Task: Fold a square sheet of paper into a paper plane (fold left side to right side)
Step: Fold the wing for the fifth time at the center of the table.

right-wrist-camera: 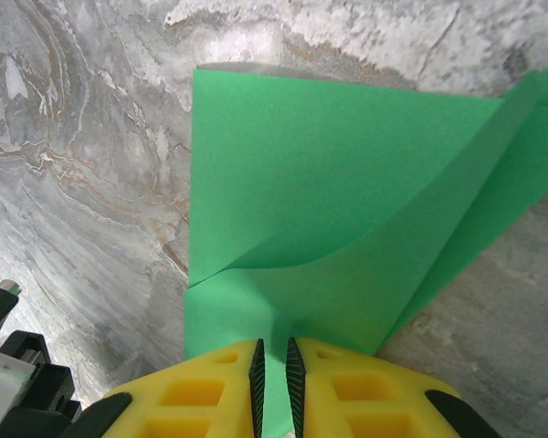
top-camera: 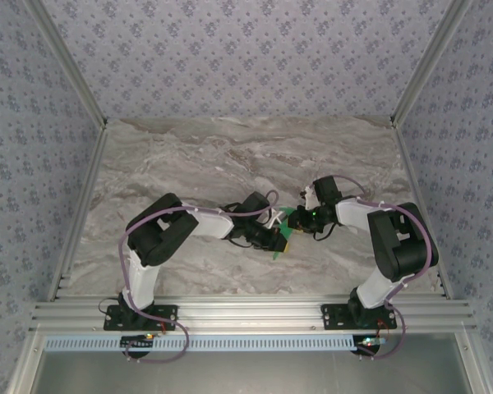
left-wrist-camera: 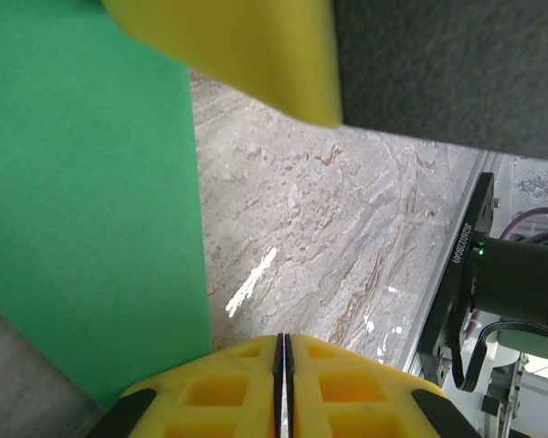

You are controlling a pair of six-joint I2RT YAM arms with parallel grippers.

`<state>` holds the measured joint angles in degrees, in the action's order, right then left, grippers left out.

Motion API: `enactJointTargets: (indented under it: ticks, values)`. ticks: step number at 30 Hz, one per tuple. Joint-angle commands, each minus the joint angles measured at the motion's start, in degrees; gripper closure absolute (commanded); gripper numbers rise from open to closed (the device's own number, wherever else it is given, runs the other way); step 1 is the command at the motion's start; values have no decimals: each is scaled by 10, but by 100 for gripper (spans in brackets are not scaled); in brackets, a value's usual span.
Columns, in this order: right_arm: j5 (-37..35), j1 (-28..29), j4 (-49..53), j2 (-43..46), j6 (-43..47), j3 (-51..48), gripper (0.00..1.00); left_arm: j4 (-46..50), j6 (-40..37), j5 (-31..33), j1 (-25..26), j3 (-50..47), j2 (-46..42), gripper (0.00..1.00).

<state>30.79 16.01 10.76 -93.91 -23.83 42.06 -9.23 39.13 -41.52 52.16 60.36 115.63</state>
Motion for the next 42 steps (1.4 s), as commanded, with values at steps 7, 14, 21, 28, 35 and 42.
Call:
enactJointTargets:
  ticks: [7, 14, 21, 28, 35, 42]
  values:
    - [-59, -1, 71, -26, 15, 4, 82, 48, 6, 20, 27, -32, -9, 89]
    - [-64, -1, 83, -36, 17, 14, 83, 81, -5, 26, 50, -52, -32, 89]
    - [-68, 0, 90, -45, 19, 22, 83, 92, -5, 33, 61, -70, -53, 89]
    - [-69, -1, 97, -52, 21, 28, 83, 94, -2, 35, 65, -77, -64, 89]
    - [-71, -1, 101, -54, 21, 32, 83, 108, -9, 40, 66, -82, -78, 89]
    - [-66, 1, 101, -53, 21, 35, 83, 117, -18, 43, 61, -66, -123, 89]
